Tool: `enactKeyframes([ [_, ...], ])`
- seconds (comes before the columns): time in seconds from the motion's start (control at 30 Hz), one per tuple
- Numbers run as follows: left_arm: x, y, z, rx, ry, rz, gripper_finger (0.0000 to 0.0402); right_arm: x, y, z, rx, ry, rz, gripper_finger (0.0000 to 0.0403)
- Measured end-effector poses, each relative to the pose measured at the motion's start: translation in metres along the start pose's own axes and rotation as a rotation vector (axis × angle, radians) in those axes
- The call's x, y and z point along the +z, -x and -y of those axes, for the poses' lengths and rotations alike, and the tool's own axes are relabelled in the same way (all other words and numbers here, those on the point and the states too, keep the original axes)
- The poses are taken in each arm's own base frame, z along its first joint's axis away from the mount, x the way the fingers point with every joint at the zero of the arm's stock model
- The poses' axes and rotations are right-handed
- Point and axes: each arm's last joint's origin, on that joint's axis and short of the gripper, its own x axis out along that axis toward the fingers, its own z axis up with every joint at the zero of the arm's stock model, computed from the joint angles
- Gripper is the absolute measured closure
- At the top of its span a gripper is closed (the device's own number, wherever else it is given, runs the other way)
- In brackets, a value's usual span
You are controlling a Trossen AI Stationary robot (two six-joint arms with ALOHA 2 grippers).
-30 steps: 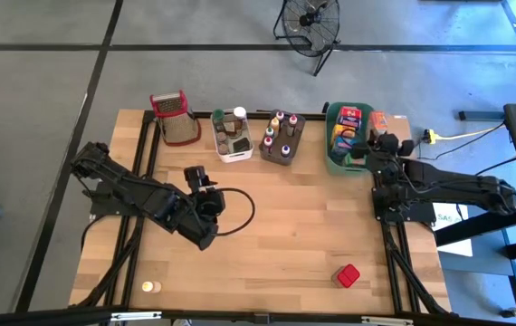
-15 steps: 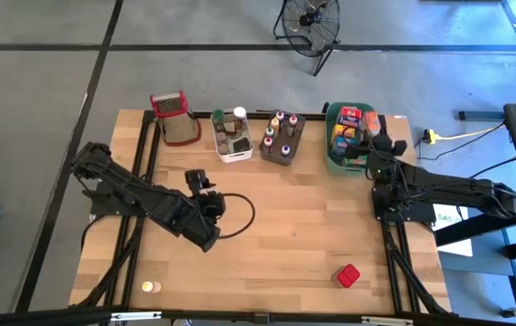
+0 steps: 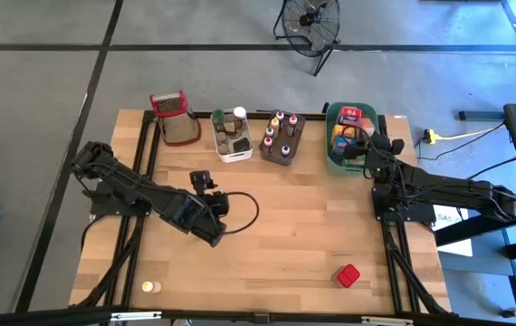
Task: Pick & Place Kitchen Items
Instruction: Put the orange cereal box into the green bin, then put the red seasoning can into the white bin
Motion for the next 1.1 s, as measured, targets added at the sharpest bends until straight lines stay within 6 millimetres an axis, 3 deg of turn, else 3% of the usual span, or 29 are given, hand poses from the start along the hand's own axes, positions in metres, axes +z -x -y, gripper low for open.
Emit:
enactKeyframes([
  [0.3,0.002,0.000,0.002,-0.040,0.017,0.002,0.0119,0.005,0.000,-0.001,0.021,0.017,0.023,0.0130],
  [0.53,0.002,0.000,0.002,-0.040,0.016,0.002,0.0121,0.018,0.003,-0.005,0.055,0.054,0.105,0.0123],
  [0.7,0.001,0.000,0.003,-0.056,0.016,-0.007,0.0119,0.043,0.015,-0.011,0.137,0.092,0.202,0.0123],
  [0.9,0.000,0.001,0.005,-0.099,0.023,-0.025,0.0121,0.069,0.040,-0.022,0.417,0.154,0.272,0.0123],
  [1.1,0.001,0.011,0.017,-0.154,0.027,0.037,0.0119,0.078,0.071,-0.033,0.924,0.243,0.324,0.0123],
])
